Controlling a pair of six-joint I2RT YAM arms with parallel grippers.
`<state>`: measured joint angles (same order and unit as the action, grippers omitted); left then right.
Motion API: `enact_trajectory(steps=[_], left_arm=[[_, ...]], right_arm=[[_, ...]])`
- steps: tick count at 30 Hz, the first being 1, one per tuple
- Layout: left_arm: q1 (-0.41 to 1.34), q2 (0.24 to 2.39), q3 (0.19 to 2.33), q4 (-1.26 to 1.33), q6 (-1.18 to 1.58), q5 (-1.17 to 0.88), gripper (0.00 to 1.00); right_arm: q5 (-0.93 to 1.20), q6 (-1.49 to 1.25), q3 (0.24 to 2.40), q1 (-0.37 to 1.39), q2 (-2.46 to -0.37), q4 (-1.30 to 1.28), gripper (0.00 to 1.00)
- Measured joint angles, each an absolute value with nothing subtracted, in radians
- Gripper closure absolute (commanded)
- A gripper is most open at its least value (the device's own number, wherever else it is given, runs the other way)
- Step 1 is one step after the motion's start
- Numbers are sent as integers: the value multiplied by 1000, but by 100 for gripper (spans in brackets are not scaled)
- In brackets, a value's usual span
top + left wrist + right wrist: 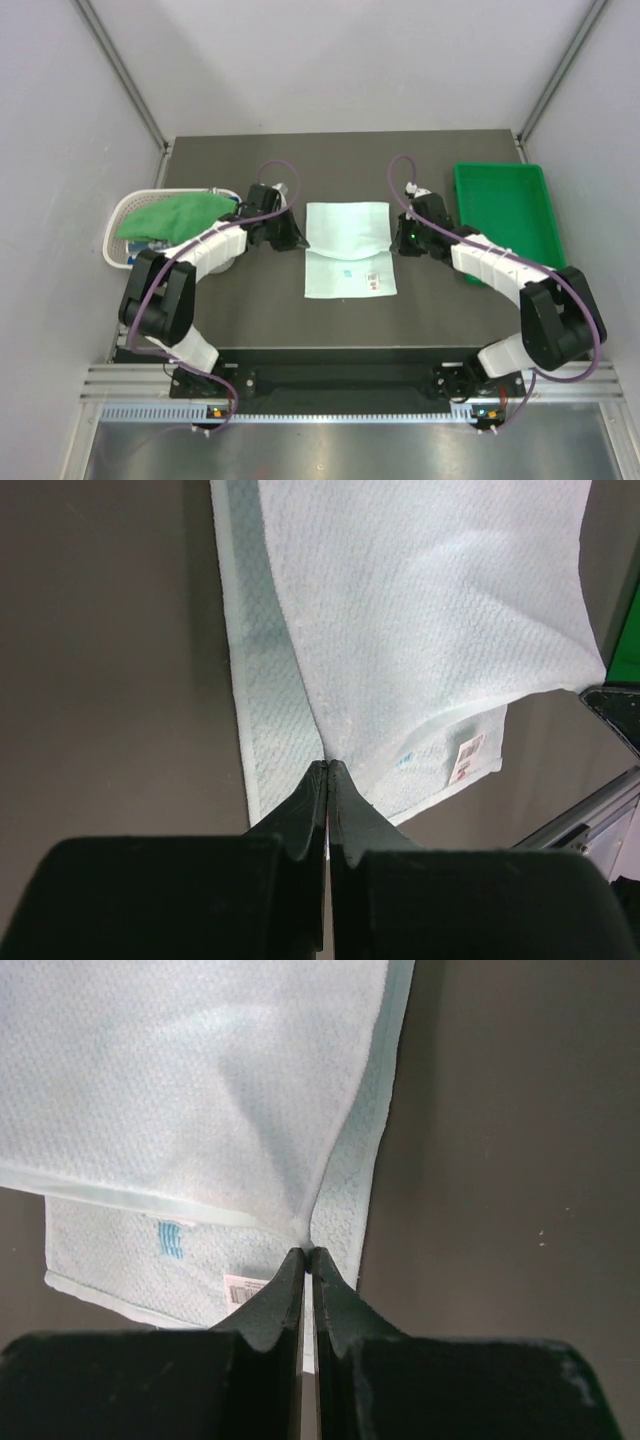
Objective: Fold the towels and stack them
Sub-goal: Fold the towel
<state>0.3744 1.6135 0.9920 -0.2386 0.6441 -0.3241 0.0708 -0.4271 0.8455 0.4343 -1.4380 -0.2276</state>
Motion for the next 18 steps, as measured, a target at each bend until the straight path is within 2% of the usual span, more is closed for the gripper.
enact_trajectory(steps=[18], left_arm=[[424,1433,860,-271,628,-312,100]], right_arm=[[42,-476,712,495,-1275,-254,100]])
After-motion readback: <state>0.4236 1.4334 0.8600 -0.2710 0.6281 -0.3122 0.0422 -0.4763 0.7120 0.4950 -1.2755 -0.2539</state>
